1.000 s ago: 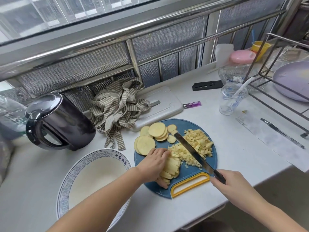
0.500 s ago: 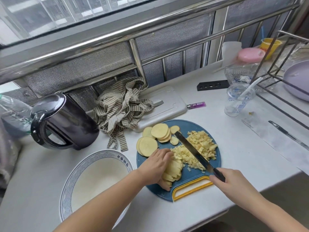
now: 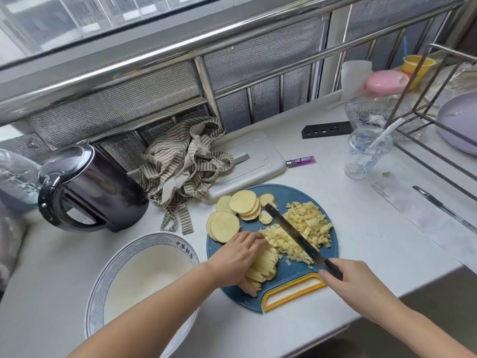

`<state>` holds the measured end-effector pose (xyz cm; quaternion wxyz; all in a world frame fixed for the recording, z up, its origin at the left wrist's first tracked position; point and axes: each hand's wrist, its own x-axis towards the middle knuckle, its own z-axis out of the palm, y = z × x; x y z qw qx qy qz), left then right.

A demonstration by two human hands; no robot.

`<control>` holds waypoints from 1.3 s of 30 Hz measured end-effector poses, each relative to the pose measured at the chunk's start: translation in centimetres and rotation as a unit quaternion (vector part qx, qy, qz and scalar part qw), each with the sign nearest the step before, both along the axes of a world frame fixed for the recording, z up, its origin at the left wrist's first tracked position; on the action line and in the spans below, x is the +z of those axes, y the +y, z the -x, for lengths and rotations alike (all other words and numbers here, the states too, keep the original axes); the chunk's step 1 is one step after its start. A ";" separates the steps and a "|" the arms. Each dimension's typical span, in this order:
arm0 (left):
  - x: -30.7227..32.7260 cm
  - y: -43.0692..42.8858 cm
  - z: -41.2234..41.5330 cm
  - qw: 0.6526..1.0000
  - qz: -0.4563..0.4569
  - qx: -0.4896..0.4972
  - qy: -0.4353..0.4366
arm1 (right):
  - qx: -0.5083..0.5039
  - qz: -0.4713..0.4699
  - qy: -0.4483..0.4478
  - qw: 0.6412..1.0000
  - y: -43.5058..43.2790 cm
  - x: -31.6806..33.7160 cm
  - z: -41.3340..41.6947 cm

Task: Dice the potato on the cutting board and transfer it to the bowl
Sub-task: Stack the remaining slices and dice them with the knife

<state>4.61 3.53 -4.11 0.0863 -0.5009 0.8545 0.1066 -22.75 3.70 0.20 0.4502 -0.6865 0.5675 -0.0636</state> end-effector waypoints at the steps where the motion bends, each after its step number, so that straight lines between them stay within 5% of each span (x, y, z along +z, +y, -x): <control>1: 0.1 -0.1 0.0 1.000 -0.005 -0.002 -0.001 | 0.000 0.001 0.001 1.000 0.0 0.0 0.1; 39: 1.1 -0.4 0.1 0.996 -0.071 0.045 -0.016 | -0.003 0.021 -0.005 1.000 -1.1 -0.9 0.7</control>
